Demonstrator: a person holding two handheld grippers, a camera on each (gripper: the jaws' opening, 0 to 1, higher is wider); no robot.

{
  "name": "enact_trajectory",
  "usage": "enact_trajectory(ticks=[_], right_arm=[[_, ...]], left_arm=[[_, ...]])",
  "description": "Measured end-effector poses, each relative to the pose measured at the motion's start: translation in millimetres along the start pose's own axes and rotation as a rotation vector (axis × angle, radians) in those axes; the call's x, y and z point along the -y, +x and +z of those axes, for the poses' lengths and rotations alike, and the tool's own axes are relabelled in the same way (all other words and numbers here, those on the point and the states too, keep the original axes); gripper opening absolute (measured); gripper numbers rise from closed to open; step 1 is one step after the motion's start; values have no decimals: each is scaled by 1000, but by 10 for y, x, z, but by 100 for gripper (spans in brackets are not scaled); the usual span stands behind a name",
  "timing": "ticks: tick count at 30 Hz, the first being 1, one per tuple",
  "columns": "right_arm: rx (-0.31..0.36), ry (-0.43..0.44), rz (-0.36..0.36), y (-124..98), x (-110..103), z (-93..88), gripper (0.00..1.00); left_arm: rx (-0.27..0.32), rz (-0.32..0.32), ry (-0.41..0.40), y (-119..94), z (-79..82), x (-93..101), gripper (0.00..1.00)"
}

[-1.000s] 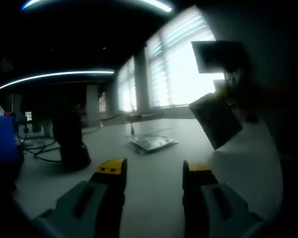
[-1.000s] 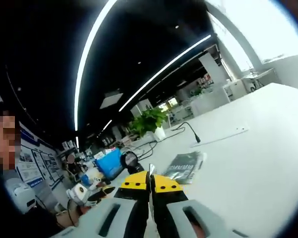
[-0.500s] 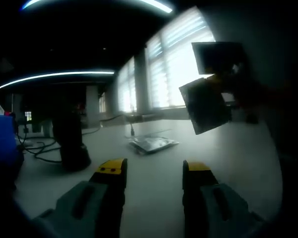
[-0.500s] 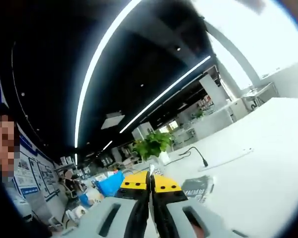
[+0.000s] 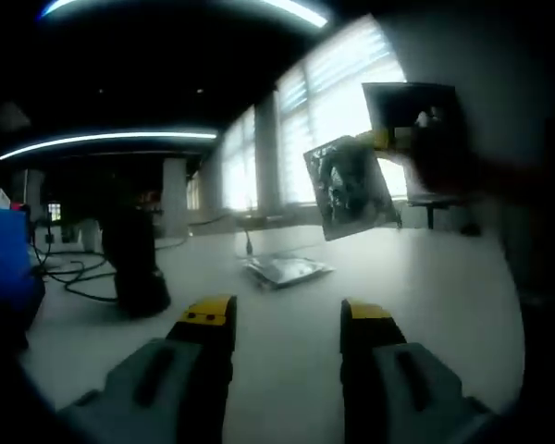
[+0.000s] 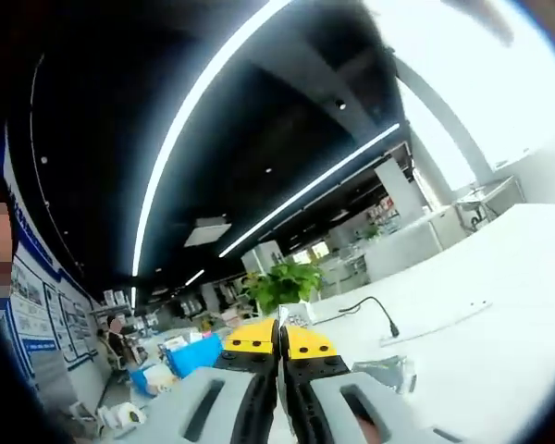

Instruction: Clip sheet goods on table flip sheet goods clip sheet goods scan sheet goods put sheet goods back to table

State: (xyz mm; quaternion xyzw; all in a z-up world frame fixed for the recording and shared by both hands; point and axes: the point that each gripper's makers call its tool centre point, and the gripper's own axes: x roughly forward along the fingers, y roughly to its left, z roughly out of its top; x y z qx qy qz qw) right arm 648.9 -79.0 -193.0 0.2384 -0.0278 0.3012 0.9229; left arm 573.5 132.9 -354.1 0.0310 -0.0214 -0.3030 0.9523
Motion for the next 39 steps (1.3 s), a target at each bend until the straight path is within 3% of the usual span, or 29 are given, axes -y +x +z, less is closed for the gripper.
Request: enact_trajectory(ticks=[18, 24, 28, 39], right_arm=[[71, 68, -51, 609, 92, -37, 0], [74, 35, -60, 770, 91, -126, 0], [81, 83, -103, 848, 182, -204, 0], [81, 94, -136, 1122, 187, -339, 0]], left_arm=[[-12, 12, 6, 4, -21, -35, 45], [-10, 10, 5, 2, -16, -35, 44], [-11, 12, 3, 1, -19, -41, 44], [-12, 8, -1, 6, -20, -34, 44]])
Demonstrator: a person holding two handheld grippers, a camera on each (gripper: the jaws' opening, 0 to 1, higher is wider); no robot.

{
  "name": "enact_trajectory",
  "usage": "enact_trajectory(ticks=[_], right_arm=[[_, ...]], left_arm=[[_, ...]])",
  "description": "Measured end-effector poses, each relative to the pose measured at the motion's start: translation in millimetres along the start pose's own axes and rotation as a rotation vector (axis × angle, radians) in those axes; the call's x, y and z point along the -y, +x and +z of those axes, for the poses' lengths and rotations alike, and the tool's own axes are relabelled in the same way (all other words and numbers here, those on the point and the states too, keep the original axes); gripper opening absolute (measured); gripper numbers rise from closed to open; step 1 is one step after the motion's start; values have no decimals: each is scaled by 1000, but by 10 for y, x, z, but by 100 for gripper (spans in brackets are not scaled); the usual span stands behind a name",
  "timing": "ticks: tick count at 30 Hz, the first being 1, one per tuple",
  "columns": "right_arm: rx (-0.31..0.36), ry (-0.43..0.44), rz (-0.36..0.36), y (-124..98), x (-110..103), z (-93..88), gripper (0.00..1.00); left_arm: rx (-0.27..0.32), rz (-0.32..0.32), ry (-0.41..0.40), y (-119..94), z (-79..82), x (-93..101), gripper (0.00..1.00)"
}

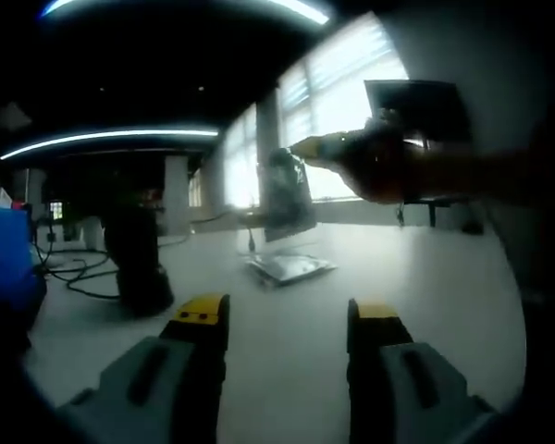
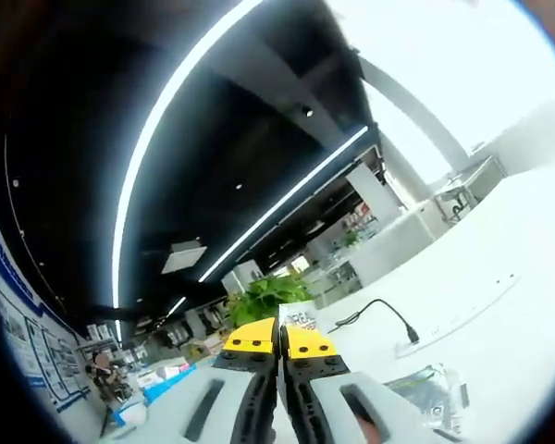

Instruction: Clip sheet goods on table flip sheet goods clip sheet goods scan sheet goods put sheet goods back to table

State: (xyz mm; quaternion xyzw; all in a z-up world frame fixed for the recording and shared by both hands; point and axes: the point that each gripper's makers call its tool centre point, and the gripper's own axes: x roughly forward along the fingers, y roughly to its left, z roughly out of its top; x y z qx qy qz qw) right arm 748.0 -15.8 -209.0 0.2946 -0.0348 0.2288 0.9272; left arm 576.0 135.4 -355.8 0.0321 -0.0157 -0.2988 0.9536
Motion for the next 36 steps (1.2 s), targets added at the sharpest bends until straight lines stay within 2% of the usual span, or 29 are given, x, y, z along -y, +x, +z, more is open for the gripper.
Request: enact_trajectory(ticks=[13, 18, 25, 32, 36], right_arm=[[-1, -13, -7, 332, -99, -210, 0], [-1, -23, -14, 462, -75, -295, 0], [-17, -14, -21, 518, -73, -456, 0], [-24, -7, -13, 502, -95, -415, 0], [-17, -18, 22, 440, -244, -296, 0]], left_arm=[[0, -10, -2, 14, -12, 17, 44], [1, -14, -5, 12, -7, 26, 44], [1, -16, -7, 11, -17, 16, 43], [0, -17, -8, 17, -25, 16, 43], [-1, -17, -7, 18, -32, 14, 43]])
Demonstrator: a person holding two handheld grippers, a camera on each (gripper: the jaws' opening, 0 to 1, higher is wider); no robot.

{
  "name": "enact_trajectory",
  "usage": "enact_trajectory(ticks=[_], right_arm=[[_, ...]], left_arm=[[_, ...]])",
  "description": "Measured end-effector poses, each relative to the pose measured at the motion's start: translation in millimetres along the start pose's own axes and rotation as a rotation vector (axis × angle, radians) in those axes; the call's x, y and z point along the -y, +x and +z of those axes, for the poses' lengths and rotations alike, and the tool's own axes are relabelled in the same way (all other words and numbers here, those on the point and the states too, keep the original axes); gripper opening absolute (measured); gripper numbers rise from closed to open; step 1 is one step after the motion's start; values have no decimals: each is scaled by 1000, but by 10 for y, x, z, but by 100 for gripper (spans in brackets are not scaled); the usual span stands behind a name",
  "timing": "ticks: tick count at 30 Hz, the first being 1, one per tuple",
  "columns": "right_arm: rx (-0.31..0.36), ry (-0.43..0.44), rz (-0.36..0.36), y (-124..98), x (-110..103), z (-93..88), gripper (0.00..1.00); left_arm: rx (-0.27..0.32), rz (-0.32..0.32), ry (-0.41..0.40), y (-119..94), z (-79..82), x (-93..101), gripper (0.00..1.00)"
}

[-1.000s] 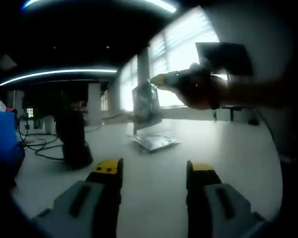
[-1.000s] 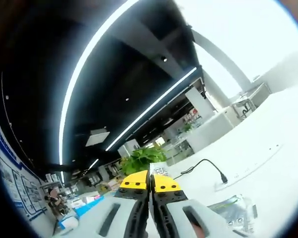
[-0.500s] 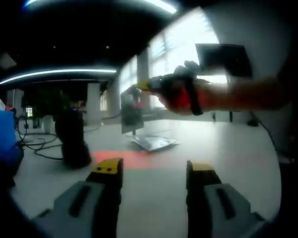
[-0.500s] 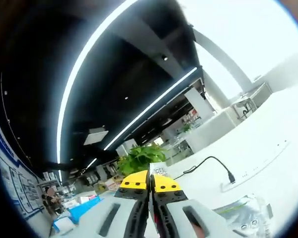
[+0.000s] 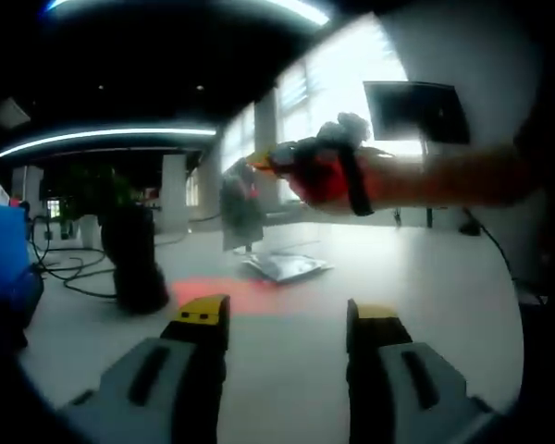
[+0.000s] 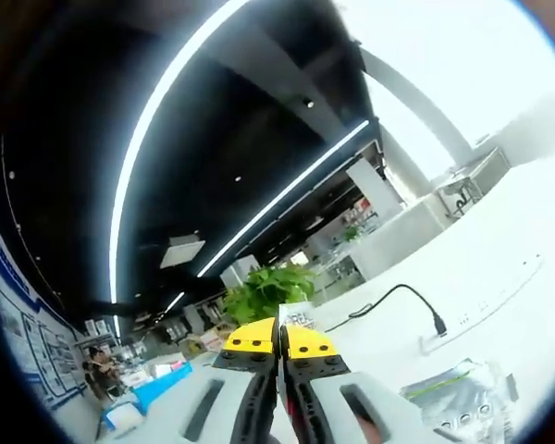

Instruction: Clip sheet goods on table flip sheet goods clip sheet goods scan sheet goods put sheet goods back to table

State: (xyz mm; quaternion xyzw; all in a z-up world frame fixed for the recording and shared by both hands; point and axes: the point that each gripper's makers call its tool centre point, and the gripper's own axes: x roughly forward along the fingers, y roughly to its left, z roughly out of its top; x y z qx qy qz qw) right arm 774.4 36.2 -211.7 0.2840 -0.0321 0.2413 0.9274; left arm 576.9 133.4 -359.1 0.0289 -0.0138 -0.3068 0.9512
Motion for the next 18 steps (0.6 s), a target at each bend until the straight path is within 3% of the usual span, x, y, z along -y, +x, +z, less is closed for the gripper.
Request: enact_trajectory(ticks=[12, 18], right_arm=[[8, -32, 68, -363, -207, 612, 0], [-21, -91, 107, -584, -271, 719, 0]], left_arm=[[-4, 1, 8, -8, 13, 16, 43], [-9, 2, 15, -5, 10, 23, 43]])
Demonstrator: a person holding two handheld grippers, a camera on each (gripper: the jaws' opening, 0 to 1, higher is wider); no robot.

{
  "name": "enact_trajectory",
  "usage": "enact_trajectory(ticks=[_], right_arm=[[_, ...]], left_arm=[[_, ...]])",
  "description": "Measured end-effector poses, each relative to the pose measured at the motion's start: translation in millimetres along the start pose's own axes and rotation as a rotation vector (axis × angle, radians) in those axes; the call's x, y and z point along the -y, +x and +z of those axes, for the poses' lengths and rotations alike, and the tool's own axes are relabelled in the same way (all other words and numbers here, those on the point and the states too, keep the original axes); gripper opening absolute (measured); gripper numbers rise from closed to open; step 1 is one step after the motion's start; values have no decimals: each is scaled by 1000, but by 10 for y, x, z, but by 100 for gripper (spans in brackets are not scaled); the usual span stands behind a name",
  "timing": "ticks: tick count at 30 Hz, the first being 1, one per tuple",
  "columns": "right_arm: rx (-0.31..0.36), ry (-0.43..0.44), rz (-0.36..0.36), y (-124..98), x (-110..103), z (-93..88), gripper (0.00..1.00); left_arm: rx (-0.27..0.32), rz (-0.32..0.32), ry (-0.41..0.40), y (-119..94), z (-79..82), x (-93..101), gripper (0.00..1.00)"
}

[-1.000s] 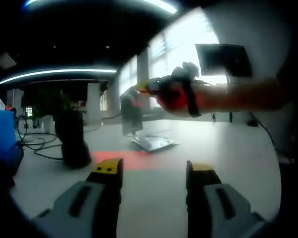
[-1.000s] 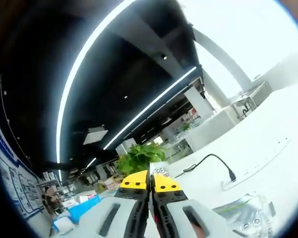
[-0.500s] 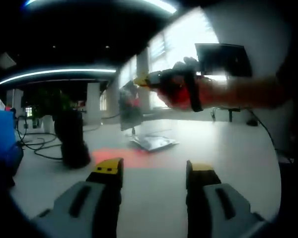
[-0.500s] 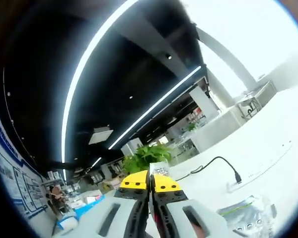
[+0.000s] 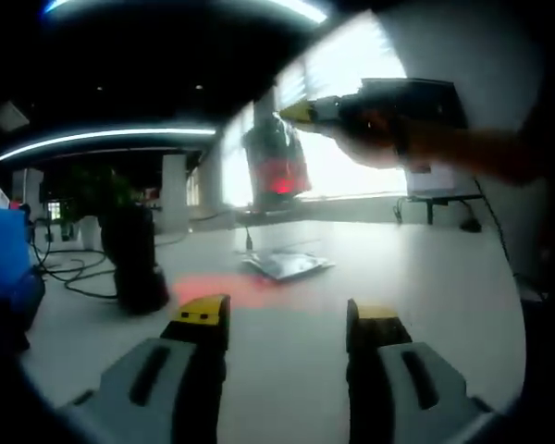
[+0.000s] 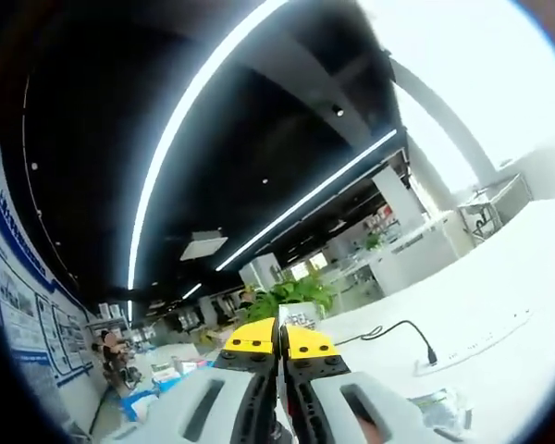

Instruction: Clip sheet goods on table flip sheet goods clip sheet goods scan sheet goods put sheet goods back to table

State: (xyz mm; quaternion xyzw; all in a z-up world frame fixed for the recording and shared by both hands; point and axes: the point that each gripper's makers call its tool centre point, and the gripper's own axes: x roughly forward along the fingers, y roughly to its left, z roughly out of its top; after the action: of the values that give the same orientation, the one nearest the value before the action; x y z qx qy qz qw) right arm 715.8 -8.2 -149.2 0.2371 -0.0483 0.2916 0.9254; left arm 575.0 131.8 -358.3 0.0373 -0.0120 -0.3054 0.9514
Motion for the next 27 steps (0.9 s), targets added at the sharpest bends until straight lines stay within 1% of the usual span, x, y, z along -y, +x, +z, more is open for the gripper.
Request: enact_trajectory(ticks=[2, 6, 9, 13, 16, 19, 20, 24, 27], right_arm=[[-12, -2, 12, -75, 16, 22, 0], [-26, 4, 30, -262, 96, -13, 0], [-50, 18, 34, -386, 172, -130, 0], [-44, 34, 31, -543, 294, -189, 0], [-44, 37, 29, -628, 319, -211, 0], [-44, 33, 28, -688, 323, -222, 0], [-46, 33, 26, -692, 359, -215, 0], [-45, 38, 31, -717, 369, -214, 0], [-58, 49, 29, -720, 382, -227, 0]], left_arm=[[-3, 1, 2, -1, -3, -2, 43], [-7, 3, 9, 3, -10, -2, 43], [-12, 2, 15, 7, -17, 0, 43], [-14, 4, 20, 9, -21, 4, 43], [-17, 5, 23, 11, -27, 3, 43], [-19, 5, 28, 13, -30, 9, 43], [-20, 5, 30, 13, -31, 13, 43], [-22, 5, 33, 10, -32, 16, 43], [-21, 5, 34, 9, -29, 19, 43]])
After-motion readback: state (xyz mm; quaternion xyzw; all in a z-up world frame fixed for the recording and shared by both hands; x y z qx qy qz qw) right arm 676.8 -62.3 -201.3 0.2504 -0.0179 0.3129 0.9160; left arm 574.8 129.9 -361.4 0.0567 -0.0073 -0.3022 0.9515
